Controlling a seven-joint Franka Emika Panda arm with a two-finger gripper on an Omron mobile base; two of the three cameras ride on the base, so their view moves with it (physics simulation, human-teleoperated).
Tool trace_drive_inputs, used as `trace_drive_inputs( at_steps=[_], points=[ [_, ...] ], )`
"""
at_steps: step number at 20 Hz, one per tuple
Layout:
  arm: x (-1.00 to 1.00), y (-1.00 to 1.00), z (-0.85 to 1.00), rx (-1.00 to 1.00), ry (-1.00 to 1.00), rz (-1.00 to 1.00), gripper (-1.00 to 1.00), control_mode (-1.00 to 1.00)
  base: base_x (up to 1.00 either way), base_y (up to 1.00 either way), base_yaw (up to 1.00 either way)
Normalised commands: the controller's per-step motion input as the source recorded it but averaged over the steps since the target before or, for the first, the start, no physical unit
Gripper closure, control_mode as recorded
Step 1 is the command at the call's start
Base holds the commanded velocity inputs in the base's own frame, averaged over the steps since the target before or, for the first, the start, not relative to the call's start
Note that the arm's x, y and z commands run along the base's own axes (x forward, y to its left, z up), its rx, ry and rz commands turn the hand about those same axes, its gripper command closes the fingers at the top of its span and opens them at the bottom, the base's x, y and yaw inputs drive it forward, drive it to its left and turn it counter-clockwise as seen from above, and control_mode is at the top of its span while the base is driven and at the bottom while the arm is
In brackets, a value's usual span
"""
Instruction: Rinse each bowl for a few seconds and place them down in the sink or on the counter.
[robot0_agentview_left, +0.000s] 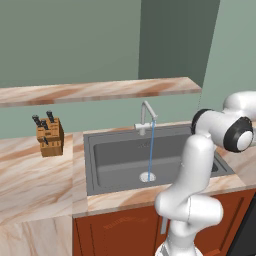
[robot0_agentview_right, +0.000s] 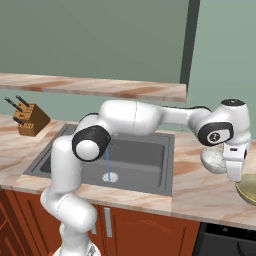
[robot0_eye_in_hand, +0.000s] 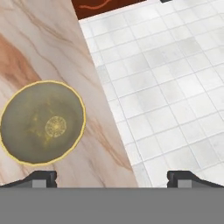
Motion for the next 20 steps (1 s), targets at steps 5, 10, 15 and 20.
trace_drive_inputs(
  at_steps=[5, 10, 15, 20],
  points=[
    [0.06, -0.10, -0.17, 0.03, -0.03, 0.00, -1.00, -1.00, 0.00, 0.00, 0.00],
    [0.05, -0.13, -0.18, 0.02, -0.07, 0.00, -1.00, -1.00, 0.00, 0.00, 0.00],
    [0.08, -0.13, -0.16, 0.00, -0.05, 0.00, -1.00, -1.00, 0.00, 0.00, 0.00],
    [0.15, -0.13, -0.14, 0.00, -0.03, 0.00, -1.00, -1.00, 0.00, 0.00, 0.00]
  ],
)
